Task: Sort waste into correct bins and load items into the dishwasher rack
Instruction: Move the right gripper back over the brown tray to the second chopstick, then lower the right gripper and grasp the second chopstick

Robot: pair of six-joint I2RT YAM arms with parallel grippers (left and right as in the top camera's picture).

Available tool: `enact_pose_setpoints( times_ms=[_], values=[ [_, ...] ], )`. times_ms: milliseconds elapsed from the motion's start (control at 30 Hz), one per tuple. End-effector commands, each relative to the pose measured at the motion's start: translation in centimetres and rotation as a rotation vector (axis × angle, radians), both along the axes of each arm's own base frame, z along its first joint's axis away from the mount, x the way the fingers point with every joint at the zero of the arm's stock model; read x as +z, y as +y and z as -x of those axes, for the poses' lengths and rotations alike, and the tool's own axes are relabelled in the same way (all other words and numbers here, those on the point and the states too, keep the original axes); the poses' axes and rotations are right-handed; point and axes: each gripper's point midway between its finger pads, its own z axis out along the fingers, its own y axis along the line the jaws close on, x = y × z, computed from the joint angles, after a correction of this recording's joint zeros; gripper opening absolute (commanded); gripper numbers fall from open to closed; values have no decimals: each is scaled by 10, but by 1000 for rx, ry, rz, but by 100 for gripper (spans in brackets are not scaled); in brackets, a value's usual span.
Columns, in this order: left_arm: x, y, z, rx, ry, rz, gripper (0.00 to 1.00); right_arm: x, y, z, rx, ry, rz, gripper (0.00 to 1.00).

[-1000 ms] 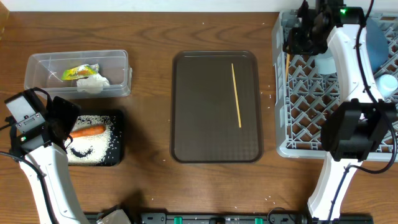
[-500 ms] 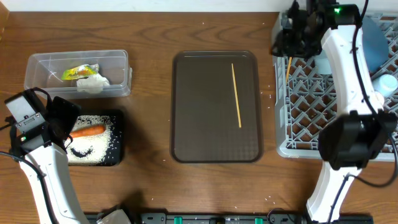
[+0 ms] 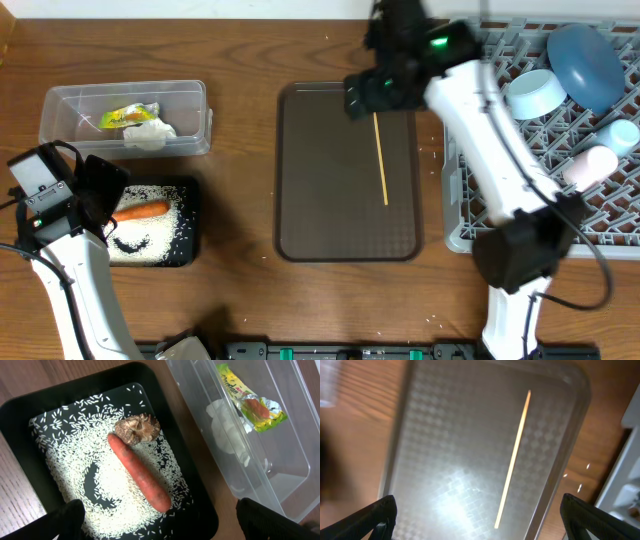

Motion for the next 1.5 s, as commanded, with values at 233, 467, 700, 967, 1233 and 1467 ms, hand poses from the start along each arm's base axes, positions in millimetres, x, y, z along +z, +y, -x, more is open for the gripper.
enact_pose_setpoints(
  times_ms=[233, 467, 700, 967, 1233, 1467],
  values=[
    [6, 3, 1, -2, -4, -23, 98, -126, 11, 8, -93, 194, 226, 94],
    [6, 3, 1, -2, -4, -23, 98, -173, -4, 10, -122, 288, 278, 88],
    [6, 3, 1, -2, -4, -23, 98, -187, -13, 10, -137, 318, 291, 88],
    [6, 3, 1, -2, -4, -23, 98, -208, -10, 24, -128, 392, 221, 72],
    [6, 3, 1, -2, -4, -23, 98, -229, -26, 36, -158, 467, 192, 55],
    [6, 3, 1, -2, -4, -23, 98, -229, -35, 33, -179, 473, 190, 14]
  ],
)
